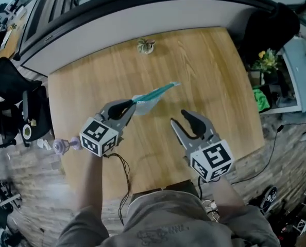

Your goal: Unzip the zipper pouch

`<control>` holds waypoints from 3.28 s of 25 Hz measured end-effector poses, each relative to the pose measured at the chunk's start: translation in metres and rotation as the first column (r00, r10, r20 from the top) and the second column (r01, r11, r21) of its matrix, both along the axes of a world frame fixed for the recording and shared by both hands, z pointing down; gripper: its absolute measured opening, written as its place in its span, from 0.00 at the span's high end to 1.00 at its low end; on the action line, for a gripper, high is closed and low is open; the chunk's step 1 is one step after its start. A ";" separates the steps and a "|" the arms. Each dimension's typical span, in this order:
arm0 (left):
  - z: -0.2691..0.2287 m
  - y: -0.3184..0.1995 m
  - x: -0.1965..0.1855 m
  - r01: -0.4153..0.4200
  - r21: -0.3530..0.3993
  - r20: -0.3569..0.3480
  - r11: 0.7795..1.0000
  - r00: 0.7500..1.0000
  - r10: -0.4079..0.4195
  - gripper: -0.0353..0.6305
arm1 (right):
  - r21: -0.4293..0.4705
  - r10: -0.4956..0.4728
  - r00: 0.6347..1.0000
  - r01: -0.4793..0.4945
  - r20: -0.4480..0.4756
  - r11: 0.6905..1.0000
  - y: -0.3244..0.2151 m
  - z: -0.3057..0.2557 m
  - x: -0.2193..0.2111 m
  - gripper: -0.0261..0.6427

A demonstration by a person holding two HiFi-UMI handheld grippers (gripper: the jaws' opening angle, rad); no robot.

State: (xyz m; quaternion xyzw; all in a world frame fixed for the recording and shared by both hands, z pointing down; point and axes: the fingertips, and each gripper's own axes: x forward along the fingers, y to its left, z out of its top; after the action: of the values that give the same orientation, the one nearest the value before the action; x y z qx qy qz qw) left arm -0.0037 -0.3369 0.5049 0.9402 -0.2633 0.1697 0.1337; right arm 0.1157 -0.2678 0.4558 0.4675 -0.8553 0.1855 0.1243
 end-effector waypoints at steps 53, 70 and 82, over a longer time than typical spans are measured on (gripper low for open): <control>-0.169 0.187 -0.043 0.189 0.139 -0.107 0.972 0.979 -0.175 0.89 | 0.145 -0.454 0.876 0.434 0.162 0.889 0.122 -0.124 -0.139 0.86; -0.161 0.186 -0.035 0.171 0.110 -0.090 0.979 0.983 -0.161 0.90 | 0.097 -0.299 0.941 0.286 0.160 0.953 0.098 -0.115 -0.098 0.94; -0.166 0.186 -0.062 0.212 0.122 -0.081 0.970 0.976 -0.203 0.90 | 0.095 -0.107 0.985 0.095 0.139 0.991 0.066 -0.109 -0.013 0.94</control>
State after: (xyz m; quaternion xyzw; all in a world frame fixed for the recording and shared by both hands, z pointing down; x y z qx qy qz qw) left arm -0.0652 -0.1512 0.3385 0.9195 -0.3659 0.1053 0.0979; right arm 0.1027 -0.2016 0.3464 0.4140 -0.8920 0.1743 0.0511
